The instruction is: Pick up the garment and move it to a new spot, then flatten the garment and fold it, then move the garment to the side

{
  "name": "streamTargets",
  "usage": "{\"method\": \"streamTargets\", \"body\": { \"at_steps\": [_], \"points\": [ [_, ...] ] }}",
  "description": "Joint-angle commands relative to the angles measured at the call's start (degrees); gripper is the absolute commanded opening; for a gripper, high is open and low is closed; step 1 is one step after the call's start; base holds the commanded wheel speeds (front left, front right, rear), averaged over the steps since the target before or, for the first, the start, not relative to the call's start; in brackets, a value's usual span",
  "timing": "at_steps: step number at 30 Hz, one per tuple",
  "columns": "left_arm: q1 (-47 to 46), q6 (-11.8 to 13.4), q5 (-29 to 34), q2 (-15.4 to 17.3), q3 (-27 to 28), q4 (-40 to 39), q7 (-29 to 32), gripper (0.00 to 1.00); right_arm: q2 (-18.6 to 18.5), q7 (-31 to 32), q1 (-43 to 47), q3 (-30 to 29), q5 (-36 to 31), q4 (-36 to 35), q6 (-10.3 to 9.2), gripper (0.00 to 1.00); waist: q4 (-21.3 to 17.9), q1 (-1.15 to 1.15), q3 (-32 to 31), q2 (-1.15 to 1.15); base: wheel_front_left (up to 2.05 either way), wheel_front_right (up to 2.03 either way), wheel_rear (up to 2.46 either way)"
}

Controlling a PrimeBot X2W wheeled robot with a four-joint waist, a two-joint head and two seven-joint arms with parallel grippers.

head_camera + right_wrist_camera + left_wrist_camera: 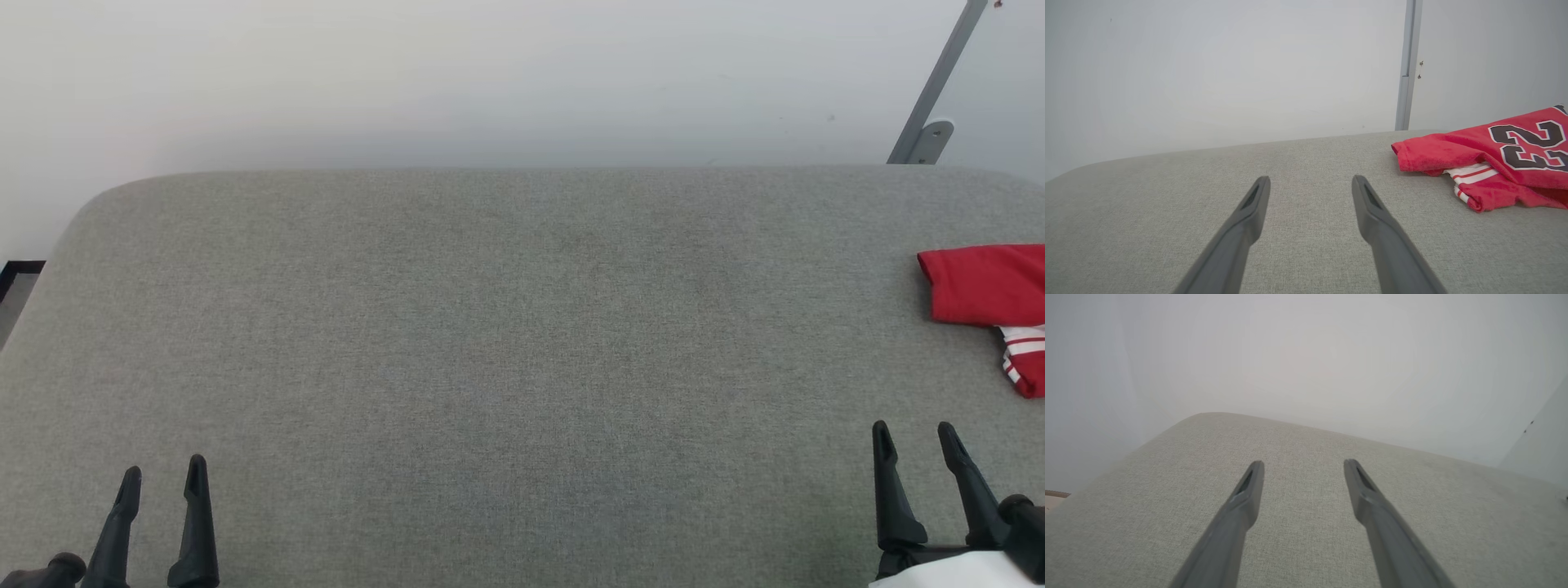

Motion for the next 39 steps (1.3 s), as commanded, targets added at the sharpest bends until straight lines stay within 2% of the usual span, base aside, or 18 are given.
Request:
{"method": "streamTargets", "body": {
  "at_steps": [1,13,14,19,39],
  "points": [
    [0.56,-0.2,-0.41,-0.1,0.05,-0.22,-0.24,1.0,0.22,-0.24,0.51,0.1,-0.09,-0.41,-0.02,1.0,-0.01,0.0,-0.01,0.0,0.0,0.0,0.0],
    [0.51,-0.2,-1.34,-0.42,-0.25,-1.46,-0.24,1.0,0.21,-0.24,0.75,0.56,-0.85,-1.19,-0.02,1.0,0.1,0.0,-0.09,0.0,0.0,0.0,0.0],
    [0.04,0.0,-0.8,-0.48,-0.23,-1.31,0.01,0.0,0.08,0.0,0.19,0.47,-0.7,-0.96,0.0,0.0,0.1,0.0,-0.1,0.0,0.0,0.0,0.0],
    [-0.08,0.02,-1.6,-1.99,-0.79,1.04,0.4,0.0,0.67,0.42,0.54,0.55,0.25,1.27,0.0,0.0,0.07,0.0,-0.11,0.0,0.0,0.0,0.0],
    [-4.64,-0.03,-18.81,-3.56,-0.72,3.82,5.57,0.0,1.67,5.87,-3.02,0.19,19.93,2.74,0.0,0.0,-0.3,0.0,-0.23,0.0,0.0,0.0,0.0]
  ]
}}
